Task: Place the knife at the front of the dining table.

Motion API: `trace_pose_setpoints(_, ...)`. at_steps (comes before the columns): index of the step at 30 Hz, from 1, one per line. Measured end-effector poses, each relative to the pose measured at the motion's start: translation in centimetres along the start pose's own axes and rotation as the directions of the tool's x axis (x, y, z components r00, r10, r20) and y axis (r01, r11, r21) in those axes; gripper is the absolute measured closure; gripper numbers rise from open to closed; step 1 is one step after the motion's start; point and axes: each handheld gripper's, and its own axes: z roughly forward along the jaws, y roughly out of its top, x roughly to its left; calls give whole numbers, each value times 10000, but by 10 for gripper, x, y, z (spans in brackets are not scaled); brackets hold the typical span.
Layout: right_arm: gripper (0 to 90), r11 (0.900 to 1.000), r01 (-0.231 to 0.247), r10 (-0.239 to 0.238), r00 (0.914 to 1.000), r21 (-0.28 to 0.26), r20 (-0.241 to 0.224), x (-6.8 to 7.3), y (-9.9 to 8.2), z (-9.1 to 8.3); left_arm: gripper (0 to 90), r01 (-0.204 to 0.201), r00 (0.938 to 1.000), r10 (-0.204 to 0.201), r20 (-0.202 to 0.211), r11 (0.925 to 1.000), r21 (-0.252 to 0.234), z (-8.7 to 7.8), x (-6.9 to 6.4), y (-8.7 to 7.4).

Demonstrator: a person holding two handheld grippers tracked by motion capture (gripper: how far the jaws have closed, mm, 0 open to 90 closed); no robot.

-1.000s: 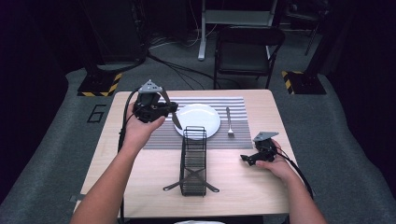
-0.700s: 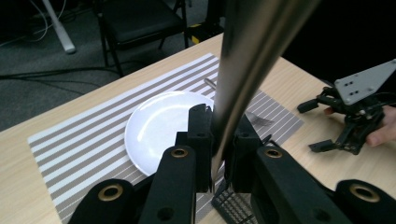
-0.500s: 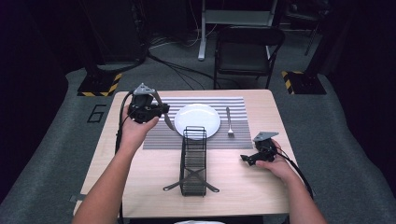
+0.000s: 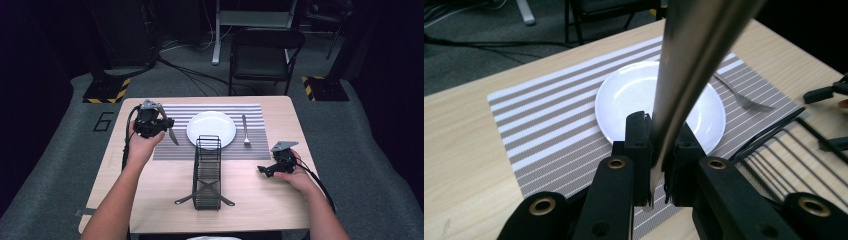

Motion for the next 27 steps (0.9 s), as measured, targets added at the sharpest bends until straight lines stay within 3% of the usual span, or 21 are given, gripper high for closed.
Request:
trace_pose_setpoints(5, 0, 10000, 7, -7, 10000, 2, 0, 0, 0, 0, 825, 294, 9994, -294, -160, 9996, 8, 6, 7, -9)
trace_pose_setpoints(14, 0, 10000, 2, -2, 10000, -1, 0, 0, 0, 0, 825, 192, 9984, -163, -544, 9984, 532, 17, 20, -18)
trace_pose_setpoints(15, 0, 10000, 5, -5, 10000, 0, 0, 0, 0, 0, 825, 387, 9974, -365, -621, 9987, 346, 20, 20, -19)
trace_pose_setpoints(19, 0, 10000, 2, -2, 10000, 1, -1, 0, 0, 0, 825, 560, 9965, -533, -643, 9976, 415, 26, 24, -22)
trace_pose_setpoints(25, 0, 10000, -1, 1, 10000, 0, 0, 0, 0, 0, 825, 396, 9976, -344, -606, 9955, 864, 36, 30, -27)
trace_pose_setpoints(27, 0, 10000, 0, 0, 10000, 1, -1, 0, 0, 0, 824, 528, 9970, -498, -590, 9973, 513, 38, 31, -29)
